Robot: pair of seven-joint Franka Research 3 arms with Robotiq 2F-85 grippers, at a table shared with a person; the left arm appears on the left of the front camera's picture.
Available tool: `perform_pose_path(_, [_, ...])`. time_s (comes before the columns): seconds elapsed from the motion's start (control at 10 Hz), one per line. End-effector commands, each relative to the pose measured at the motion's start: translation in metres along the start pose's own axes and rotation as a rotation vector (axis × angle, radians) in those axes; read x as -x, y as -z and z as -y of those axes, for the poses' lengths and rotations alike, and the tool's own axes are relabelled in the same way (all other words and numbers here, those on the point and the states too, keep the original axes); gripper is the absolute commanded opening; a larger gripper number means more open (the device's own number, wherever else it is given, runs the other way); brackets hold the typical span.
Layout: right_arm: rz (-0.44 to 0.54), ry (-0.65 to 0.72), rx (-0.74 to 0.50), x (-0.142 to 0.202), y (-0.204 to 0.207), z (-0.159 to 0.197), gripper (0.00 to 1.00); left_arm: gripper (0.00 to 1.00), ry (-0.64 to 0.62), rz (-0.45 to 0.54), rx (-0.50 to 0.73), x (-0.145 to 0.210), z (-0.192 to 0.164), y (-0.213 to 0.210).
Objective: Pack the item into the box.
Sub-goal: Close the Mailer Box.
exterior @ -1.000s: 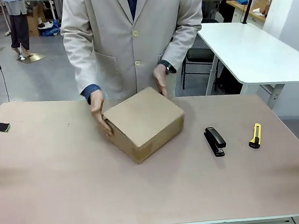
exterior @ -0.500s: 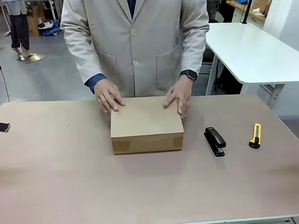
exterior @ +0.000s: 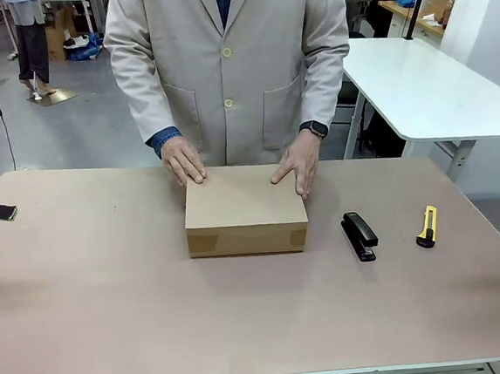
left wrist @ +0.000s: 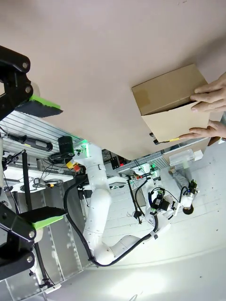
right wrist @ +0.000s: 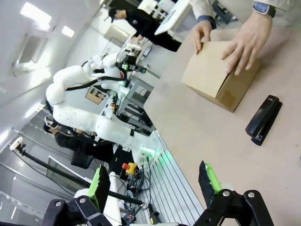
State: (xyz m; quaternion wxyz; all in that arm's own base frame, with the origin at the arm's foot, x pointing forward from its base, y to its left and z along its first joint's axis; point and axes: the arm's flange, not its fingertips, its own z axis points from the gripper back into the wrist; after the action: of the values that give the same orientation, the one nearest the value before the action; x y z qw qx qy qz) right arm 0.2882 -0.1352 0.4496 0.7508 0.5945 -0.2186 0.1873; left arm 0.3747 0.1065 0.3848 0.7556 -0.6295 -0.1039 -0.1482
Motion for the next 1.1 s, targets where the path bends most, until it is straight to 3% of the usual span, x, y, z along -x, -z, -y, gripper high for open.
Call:
perform_pose_path(0.0, [0.006, -0.005, -0.001, 0.0027, 0.0003, -0.0006, 1.00, 1.00, 0.020, 0.003, -0.002, 0.0041, 0.0001, -0.0008])
perform_pose_path(1.0, [0.006, -0.005, -0.001, 0.0027, 0.0003, -0.0006, 1.00, 1.00, 0.020, 0.003, -0.002, 0.0041, 0.0001, -0.0008])
